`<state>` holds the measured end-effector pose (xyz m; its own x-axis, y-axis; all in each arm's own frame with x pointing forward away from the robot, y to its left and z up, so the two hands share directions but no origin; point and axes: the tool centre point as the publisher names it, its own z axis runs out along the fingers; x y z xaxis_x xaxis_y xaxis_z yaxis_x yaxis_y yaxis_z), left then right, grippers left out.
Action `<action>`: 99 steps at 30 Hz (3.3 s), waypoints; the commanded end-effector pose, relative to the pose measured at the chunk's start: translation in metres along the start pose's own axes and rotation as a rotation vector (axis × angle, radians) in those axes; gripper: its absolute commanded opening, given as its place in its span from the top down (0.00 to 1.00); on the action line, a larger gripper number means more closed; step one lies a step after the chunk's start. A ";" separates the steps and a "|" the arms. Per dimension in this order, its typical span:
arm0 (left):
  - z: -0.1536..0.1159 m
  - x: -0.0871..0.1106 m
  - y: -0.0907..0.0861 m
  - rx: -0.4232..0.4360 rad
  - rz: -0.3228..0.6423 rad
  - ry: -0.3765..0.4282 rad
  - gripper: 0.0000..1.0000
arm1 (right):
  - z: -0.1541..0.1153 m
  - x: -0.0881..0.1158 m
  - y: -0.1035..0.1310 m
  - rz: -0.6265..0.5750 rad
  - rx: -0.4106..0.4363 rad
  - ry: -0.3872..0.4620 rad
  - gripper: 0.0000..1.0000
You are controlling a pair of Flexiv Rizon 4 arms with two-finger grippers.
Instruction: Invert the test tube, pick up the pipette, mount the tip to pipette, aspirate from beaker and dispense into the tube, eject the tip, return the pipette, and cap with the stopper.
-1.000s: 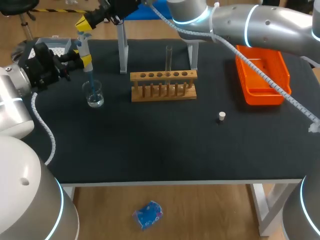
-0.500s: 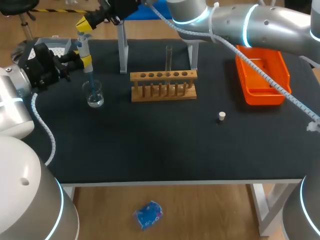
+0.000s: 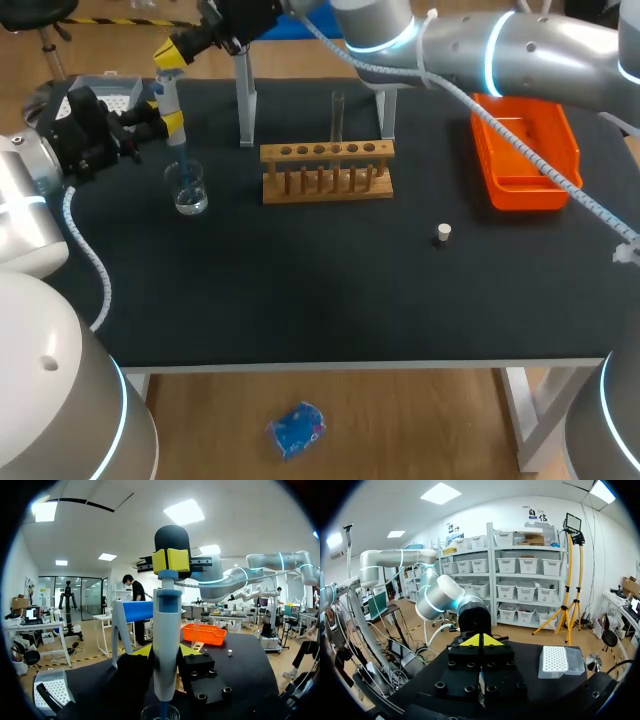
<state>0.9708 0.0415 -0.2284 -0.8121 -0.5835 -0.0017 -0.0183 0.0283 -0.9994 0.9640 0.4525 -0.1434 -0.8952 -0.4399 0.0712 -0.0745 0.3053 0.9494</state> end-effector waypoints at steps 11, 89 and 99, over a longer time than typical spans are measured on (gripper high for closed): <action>0.001 0.000 -0.003 0.003 0.002 -0.001 1.00 | 0.003 -0.005 -0.012 0.017 0.001 0.010 1.00; 0.001 0.000 -0.003 0.003 0.002 -0.001 1.00 | -0.053 0.049 0.024 -0.043 0.054 -0.102 0.00; 0.001 0.000 -0.003 0.003 0.002 -0.001 1.00 | -0.094 0.090 0.006 -0.008 0.076 -0.170 0.00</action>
<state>0.9716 0.0412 -0.2261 -0.8120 -0.5837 -0.0041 -0.0140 0.0264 -0.9996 0.9470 0.3625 -0.1060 -0.9292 -0.3683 0.0324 -0.1116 0.3628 0.9252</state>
